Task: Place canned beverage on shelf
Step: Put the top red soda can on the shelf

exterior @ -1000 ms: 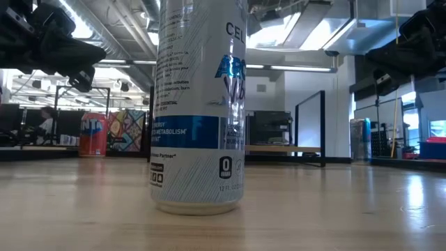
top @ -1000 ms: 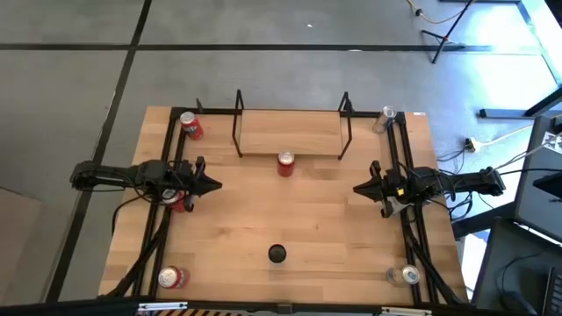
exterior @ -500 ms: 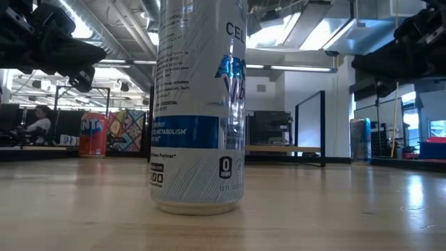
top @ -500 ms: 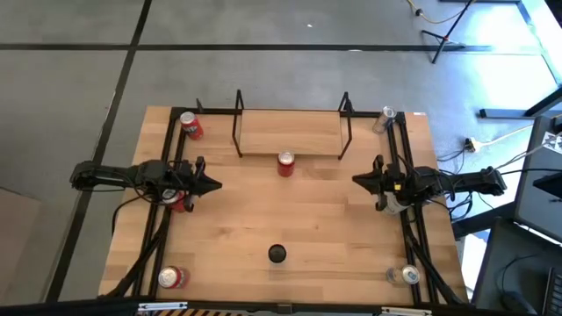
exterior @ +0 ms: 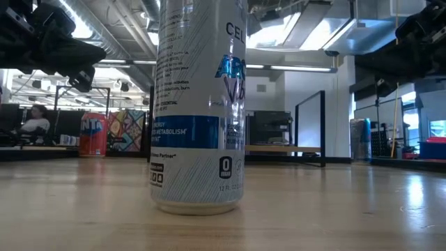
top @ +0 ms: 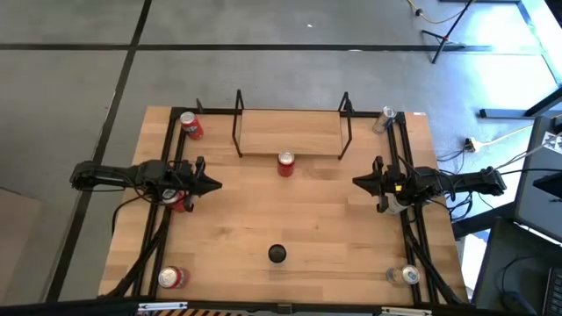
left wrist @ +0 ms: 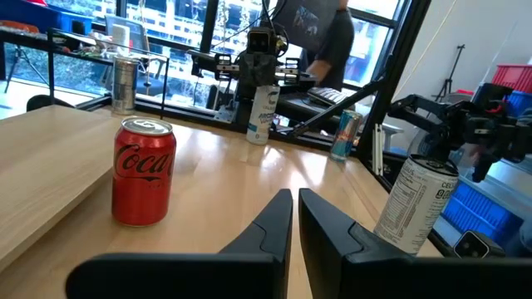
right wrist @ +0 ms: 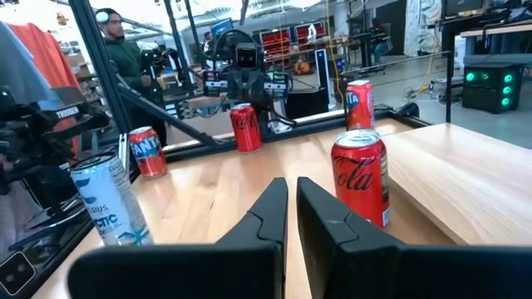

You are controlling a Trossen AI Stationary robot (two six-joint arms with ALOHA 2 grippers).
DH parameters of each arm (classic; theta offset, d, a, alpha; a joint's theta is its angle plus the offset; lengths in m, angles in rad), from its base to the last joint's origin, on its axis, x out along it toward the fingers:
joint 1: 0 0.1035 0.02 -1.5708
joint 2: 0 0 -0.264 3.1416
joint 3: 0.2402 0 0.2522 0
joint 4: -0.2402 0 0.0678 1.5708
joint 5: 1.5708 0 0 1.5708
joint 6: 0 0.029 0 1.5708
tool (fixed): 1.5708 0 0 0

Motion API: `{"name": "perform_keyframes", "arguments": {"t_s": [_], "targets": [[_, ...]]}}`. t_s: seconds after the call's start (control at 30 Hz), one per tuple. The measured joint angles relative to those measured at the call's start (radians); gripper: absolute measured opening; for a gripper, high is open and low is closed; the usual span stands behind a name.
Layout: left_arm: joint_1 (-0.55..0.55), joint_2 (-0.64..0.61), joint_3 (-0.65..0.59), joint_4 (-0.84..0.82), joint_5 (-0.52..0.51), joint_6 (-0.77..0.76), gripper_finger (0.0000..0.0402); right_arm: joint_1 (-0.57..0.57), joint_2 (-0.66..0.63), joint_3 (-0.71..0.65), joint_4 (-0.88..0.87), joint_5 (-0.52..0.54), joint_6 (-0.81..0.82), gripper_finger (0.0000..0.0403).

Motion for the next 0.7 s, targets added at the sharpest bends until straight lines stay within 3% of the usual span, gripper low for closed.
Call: {"name": "perform_keyframes", "arguments": {"t_s": [0.23,0.37,0.53,0.7], "targets": [[0.0,0.0,0.0,0.002,-0.007,-0.003,0.002,0.0,0.0,0.0,0.002,0.0,0.0,0.0019],[0.0,0.0,-0.001,0.036,-0.133,-0.004,0.002,0.0,0.0,0.0,0.007,-0.001,0.003,0.0019],[0.0,0.0,-0.001,0.183,-0.198,-0.107,0.002,0.0,0.0,-0.001,0.12,-0.044,0.21,0.0019],[0.0,0.0,-0.001,0.389,-0.304,-0.113,0.002,0.0,0.0,-0.001,0.241,0.021,0.411,0.0019]]}}
